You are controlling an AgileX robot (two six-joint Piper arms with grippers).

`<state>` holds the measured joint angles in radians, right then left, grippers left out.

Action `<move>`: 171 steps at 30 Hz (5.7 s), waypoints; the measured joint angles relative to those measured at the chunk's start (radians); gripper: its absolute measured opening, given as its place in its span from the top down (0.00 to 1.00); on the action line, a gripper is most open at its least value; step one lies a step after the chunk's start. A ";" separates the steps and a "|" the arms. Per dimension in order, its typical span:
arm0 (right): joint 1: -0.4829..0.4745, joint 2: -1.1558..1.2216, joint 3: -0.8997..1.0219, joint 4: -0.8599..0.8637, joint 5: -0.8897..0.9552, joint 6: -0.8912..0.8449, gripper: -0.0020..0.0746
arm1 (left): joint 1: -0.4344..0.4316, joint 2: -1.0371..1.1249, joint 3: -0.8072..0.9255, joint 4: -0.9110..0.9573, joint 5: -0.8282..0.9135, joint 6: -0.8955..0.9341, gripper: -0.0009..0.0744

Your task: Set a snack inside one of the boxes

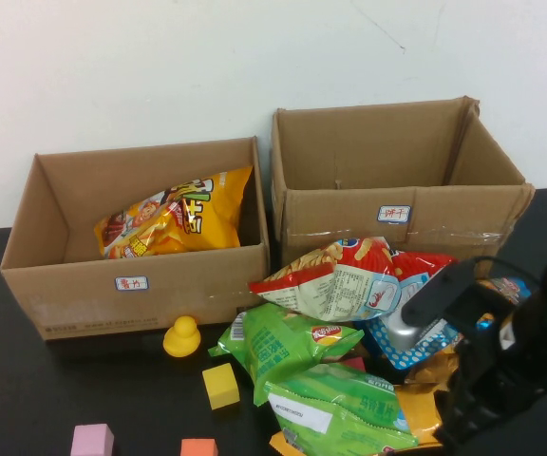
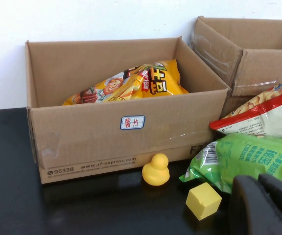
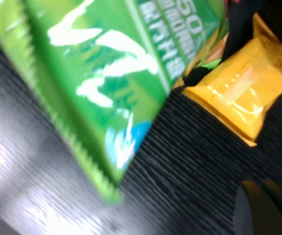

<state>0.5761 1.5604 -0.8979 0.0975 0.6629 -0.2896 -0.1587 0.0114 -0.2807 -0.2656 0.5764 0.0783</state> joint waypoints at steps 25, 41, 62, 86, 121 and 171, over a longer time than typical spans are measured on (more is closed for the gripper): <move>-0.023 0.301 0.246 0.201 -0.795 0.295 0.07 | 0.001 0.000 0.000 -0.003 0.000 -0.002 0.99; -0.023 0.432 0.132 0.206 -0.745 0.310 0.54 | 0.001 0.000 0.000 -0.003 0.000 0.000 0.99; -0.084 -0.225 0.001 -0.054 -0.377 0.241 0.54 | 0.001 0.000 0.000 -0.003 0.000 0.019 0.99; -0.205 0.633 -1.061 -0.131 -0.094 0.208 0.34 | 0.001 0.000 0.000 -0.005 0.000 0.023 0.99; -0.220 -0.672 -0.076 0.345 -0.132 -0.334 0.97 | 0.001 0.000 0.000 -0.005 0.000 0.023 0.99; -0.539 -1.568 0.925 -0.159 -0.353 0.161 0.98 | 0.001 0.000 0.000 -0.005 0.001 0.049 0.99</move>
<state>0.0366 -0.0079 0.0268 -0.0612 0.3103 -0.1285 -0.1580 0.0114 -0.2807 -0.2702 0.5771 0.1268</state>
